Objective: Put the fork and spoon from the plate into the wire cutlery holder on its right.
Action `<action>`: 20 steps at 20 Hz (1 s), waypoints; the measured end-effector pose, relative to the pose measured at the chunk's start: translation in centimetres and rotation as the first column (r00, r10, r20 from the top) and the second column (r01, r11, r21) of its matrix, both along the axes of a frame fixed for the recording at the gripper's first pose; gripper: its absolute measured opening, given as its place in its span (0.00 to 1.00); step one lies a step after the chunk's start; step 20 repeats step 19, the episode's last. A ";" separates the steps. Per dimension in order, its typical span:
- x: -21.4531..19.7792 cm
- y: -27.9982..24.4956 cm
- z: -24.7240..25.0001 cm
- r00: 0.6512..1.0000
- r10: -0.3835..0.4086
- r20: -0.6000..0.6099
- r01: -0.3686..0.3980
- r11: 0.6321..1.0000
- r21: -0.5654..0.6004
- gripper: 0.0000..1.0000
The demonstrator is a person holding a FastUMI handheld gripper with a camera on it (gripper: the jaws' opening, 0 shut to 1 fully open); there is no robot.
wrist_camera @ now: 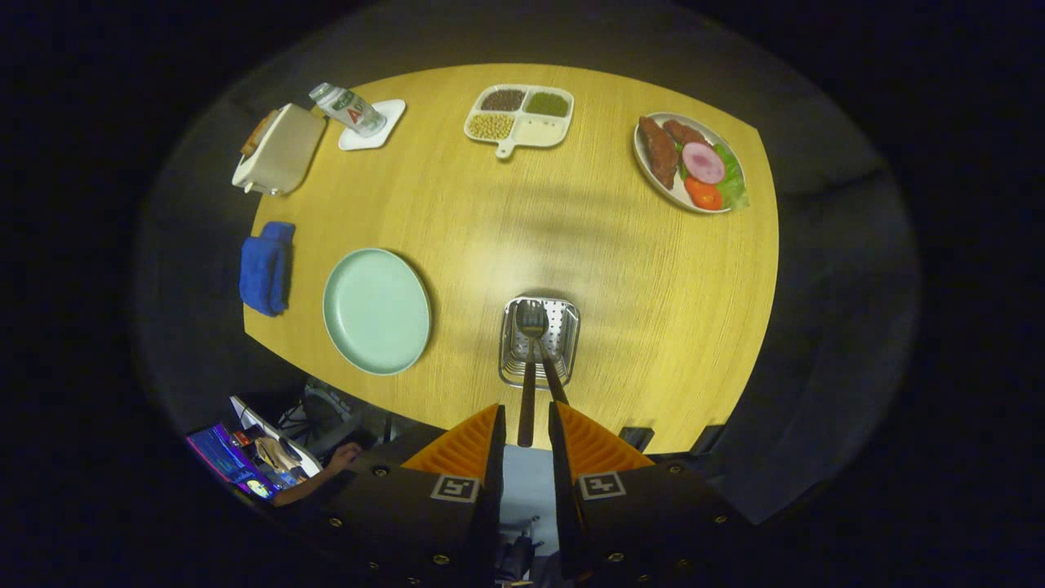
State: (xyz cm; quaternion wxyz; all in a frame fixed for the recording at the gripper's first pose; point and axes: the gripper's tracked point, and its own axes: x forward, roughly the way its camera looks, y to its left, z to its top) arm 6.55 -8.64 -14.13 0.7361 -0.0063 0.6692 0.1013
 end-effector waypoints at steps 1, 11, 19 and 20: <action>0.1 -0.1 1.0 0.996 -0.019 0.089 0.017 1.000 0.017 0.30; -0.5 3.0 14.1 0.492 -0.184 0.851 0.106 0.983 0.152 0.30; -6.2 5.9 22.6 0.017 -0.164 0.986 0.112 0.981 0.161 0.29; -6.2 5.9 22.6 0.017 -0.164 0.986 0.112 0.981 0.161 0.29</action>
